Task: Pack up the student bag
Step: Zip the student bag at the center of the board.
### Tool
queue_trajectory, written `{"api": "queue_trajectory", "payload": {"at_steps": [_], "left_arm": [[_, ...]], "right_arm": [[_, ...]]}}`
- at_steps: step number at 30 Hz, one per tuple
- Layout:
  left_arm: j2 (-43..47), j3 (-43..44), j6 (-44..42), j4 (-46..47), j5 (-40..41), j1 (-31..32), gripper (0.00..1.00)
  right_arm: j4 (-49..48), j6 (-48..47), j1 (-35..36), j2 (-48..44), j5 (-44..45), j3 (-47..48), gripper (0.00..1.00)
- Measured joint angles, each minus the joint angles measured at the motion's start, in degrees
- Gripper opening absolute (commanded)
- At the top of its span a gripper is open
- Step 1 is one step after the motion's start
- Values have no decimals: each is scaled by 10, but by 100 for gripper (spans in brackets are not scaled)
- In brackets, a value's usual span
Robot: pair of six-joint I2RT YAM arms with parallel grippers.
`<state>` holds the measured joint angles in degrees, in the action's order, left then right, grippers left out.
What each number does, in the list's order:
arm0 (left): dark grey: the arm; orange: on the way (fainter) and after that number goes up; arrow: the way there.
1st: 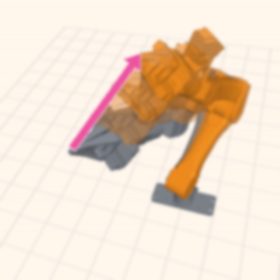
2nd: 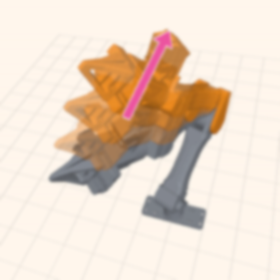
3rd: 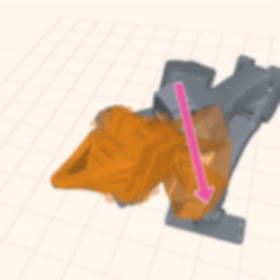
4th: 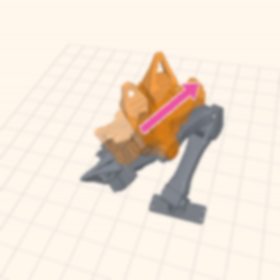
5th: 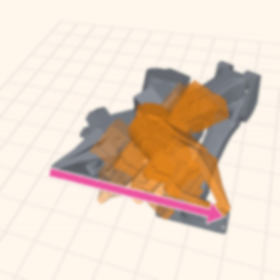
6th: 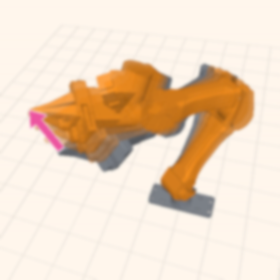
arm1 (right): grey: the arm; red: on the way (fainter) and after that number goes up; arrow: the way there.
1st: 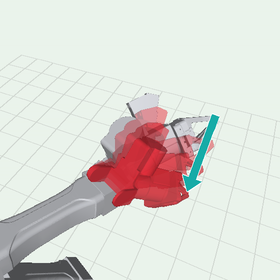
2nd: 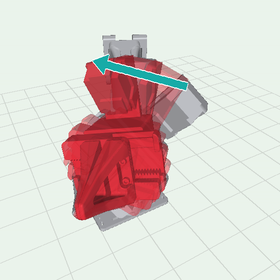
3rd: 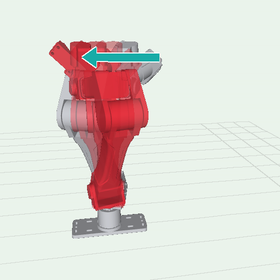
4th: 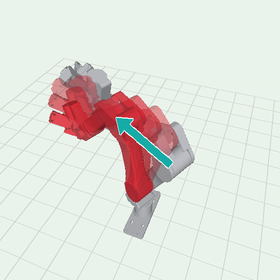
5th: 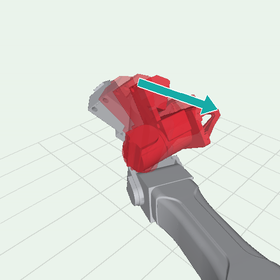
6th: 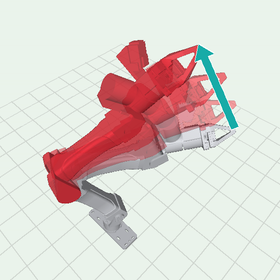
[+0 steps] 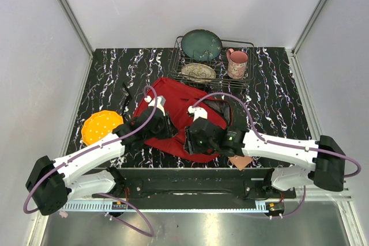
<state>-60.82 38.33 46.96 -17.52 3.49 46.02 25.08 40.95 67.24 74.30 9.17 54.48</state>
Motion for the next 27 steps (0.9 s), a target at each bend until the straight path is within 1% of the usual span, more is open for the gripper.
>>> {"api": "queue_trajectory", "payload": {"at_steps": [7, 9, 11, 12, 20, 22, 24, 25, 27], "left_arm": [[0, 3, 0, -2, 0, 0, 24], [0, 3, 0, -2, 0, 0, 24], [0, 3, 0, -2, 0, 0, 24], [0, 3, 0, -2, 0, 0, 24], [0, 3, 0, -2, 0, 0, 24], [0, 3, 0, -2, 0, 0, 24], [0, 3, 0, -2, 0, 0, 24], [0, 4, 0, -2, 0, 0, 24], [0, 7, 0, -3, 0, 0, 24]], "right_arm": [[2, -15, 0, 23, 10, 1, 34], [3, -18, 0, 23, 12, 2, 30], [6, -21, 0, 26, 14, 3, 24], [8, -23, 0, 28, 15, 3, 24], [31, -32, 0, 44, 24, 7, 30], [39, -36, 0, 46, 27, 7, 34], [48, -38, 0, 51, 34, 11, 37], [50, -40, 0, 55, 38, 14, 40], [53, -43, 0, 61, 44, 20, 40]]}}
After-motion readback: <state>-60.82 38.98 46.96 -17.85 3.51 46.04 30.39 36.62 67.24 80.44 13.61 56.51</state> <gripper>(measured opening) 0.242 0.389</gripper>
